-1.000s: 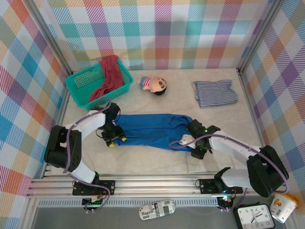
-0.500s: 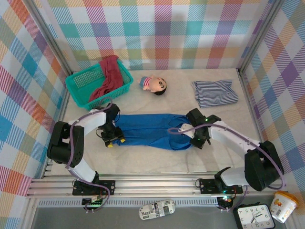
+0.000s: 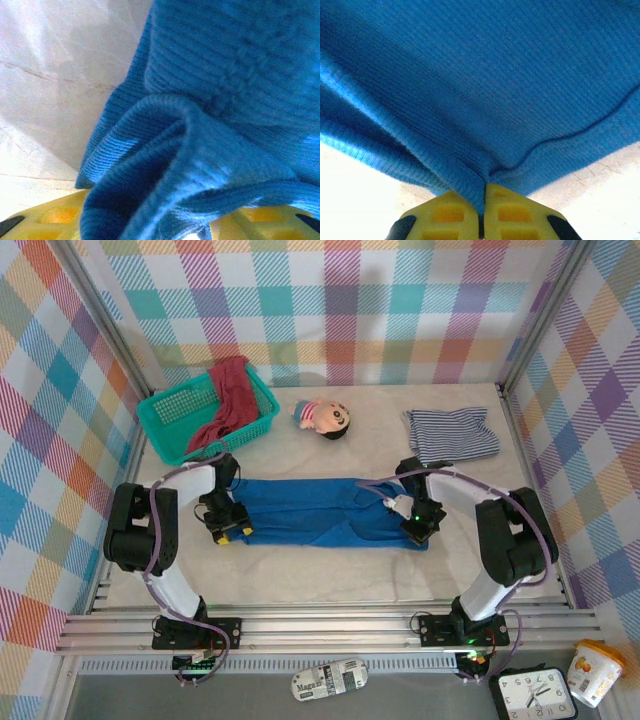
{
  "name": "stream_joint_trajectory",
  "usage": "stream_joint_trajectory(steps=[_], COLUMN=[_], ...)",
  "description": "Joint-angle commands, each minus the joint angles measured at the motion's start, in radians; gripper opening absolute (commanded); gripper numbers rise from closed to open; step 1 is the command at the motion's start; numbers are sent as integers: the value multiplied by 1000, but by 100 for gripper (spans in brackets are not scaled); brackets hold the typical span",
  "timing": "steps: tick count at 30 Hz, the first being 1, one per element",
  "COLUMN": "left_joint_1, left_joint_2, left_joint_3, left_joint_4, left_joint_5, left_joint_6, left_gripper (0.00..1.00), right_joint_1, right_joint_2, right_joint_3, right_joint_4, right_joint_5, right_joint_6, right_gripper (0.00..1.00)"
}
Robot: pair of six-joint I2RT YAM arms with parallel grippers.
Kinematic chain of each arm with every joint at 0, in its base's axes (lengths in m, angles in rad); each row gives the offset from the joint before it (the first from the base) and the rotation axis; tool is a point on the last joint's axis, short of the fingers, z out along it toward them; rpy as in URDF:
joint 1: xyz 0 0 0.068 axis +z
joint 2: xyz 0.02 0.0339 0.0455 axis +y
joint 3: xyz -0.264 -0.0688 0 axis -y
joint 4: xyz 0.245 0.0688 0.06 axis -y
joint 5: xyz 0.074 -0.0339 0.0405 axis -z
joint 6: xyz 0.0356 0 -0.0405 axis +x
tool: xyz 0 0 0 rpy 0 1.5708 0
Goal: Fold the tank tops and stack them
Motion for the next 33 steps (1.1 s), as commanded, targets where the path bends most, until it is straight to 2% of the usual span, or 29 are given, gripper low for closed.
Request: stream_joint_trajectory(steps=[1,5,9,14,17,20,24,28,33], left_joint_1=[39,42,42,42,42,42,30,23,13], left_joint_2=[25,9,-38,-95,-76,-33,33,121,190], left_joint_3=[0,7,35,122,194,255,310,344,334], left_joint_4=[4,-7,-52,-117,-134,-122,-78,-28,-23], left_joint_5=[-72,-41,-15,-40,-65,-81,-82,-88,-110], left_joint_6=[30,38,42,51,70,89,112,143,164], left_gripper=[51,52,55,57,58,58,58,57,52], right_joint_1=[-23,-24,-24,-17,-9,18,95,174,204], right_joint_2=[32,52,4,-80,-154,-231,-281,-249,-131], right_joint_3=[34,64,96,149,171,147,43,-50,-66], right_joint_4=[-52,-70,-97,-174,-158,-52,174,374,407], right_joint_5=[23,30,44,91,20,-117,-281,-345,-315], right_joint_6=[48,61,78,139,245,398,623,764,777], right_gripper=[9,16,34,41,44,46,47,48,48])
